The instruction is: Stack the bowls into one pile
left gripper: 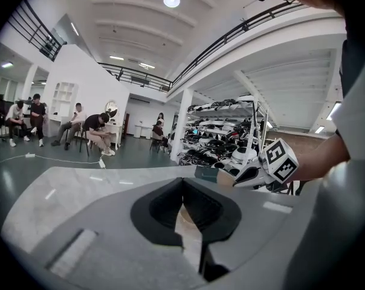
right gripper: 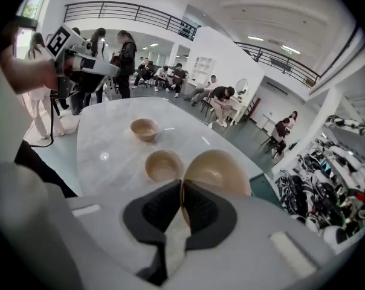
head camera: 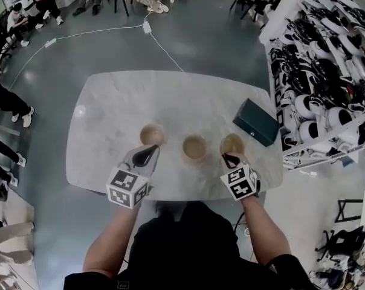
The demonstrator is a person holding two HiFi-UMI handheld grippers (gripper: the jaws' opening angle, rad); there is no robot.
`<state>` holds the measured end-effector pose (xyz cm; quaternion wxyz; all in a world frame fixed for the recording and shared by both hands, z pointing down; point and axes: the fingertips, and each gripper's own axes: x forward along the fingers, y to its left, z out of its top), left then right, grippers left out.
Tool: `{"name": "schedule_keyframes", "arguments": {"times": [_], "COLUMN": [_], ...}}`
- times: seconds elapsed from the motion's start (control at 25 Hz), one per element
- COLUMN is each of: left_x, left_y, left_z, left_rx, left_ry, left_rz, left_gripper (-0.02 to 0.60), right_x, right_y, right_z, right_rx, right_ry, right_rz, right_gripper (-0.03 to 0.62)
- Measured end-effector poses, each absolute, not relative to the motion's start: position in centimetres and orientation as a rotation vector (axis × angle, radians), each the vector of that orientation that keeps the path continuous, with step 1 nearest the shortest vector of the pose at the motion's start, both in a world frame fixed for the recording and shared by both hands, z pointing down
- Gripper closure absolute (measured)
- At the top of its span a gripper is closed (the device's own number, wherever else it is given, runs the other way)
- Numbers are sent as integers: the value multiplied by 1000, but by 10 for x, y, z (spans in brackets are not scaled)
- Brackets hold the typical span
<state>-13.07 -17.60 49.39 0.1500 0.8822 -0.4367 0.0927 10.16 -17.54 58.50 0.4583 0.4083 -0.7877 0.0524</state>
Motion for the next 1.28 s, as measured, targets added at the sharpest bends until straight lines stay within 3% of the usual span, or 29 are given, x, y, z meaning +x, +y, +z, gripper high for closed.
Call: {"name": "schedule_keyframes", "arguments": {"times": [0.76, 1.28], "left_x": [-175, -161], "left_y": [-184, -188], "left_z": [510, 529], "left_rx": [2366, 2301], "left_ry": [-1450, -1461], "left_rz": [269, 309], "left_gripper": [572, 571], "right_x": [3, -3], "right_y": [-199, -200], "right_z": [628, 678], "right_rx": [566, 420], "right_ry": [-2001, -1991], "right_rz": [-49, 54], "right_gripper": [576, 576]}}
